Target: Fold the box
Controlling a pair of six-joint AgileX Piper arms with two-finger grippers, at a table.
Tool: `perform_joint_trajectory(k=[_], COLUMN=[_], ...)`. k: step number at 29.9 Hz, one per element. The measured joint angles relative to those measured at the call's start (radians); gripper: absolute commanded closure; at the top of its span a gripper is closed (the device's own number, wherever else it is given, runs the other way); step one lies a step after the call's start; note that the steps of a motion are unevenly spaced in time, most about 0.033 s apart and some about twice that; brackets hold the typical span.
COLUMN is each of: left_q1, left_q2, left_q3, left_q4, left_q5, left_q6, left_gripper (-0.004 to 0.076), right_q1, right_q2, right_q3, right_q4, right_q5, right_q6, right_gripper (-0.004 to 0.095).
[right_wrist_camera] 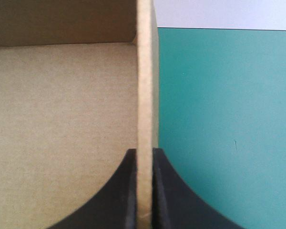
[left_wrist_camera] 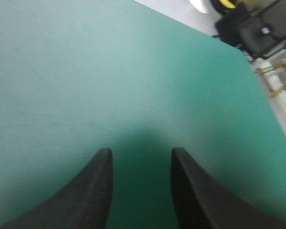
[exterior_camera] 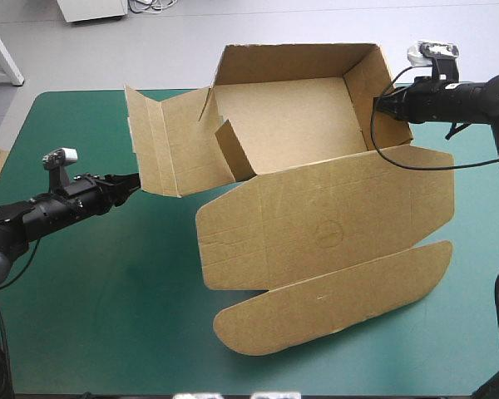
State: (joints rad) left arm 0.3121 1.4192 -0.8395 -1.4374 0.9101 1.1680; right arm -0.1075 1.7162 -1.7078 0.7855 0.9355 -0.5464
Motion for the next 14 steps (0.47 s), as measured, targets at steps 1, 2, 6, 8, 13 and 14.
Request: perform_joint_trajectory(k=[1, 2, 6, 8, 13, 14], left_q1=[0.0, 0.0, -0.006, -0.027, -0.137, -0.155], left_q2=[0.025, 0.048, 0.115, 0.14, 0.169, 0.171], left_q3=[-0.001, -0.001, -0.001, -0.003, -0.023, -0.033], left_q4=[-0.031, -0.061, -0.151, -0.186, -0.232, -0.233], left_q5=[0.038, 0.066, 0.132, 0.146, 0.169, 0.171], left_q6=[0.013, 0.024, 0.056, 0.07, 0.097, 0.098], left_gripper=[0.045, 0.0452, 0.0465, 0.0465, 0.0465, 0.0465], right_q1=[0.0, 0.0, 0.0, 0.0, 0.0, 0.0], right_q2=[0.0, 0.0, -0.001, -0.002, -0.002, -0.002], right_q3=[-0.001, -0.001, -0.001, -0.001, -0.001, -0.001], right_q4=[0.002, 0.003, 0.004, 0.009, 0.017, 0.017], right_q5=[0.004, 0.007, 0.015, 0.016, 0.016, 0.017], right_q6=[0.0, 0.0, -0.001, -0.003, -0.003, -0.003], right_gripper=[0.0907, 0.0907, 0.0907, 0.0907, 0.0907, 0.0906])
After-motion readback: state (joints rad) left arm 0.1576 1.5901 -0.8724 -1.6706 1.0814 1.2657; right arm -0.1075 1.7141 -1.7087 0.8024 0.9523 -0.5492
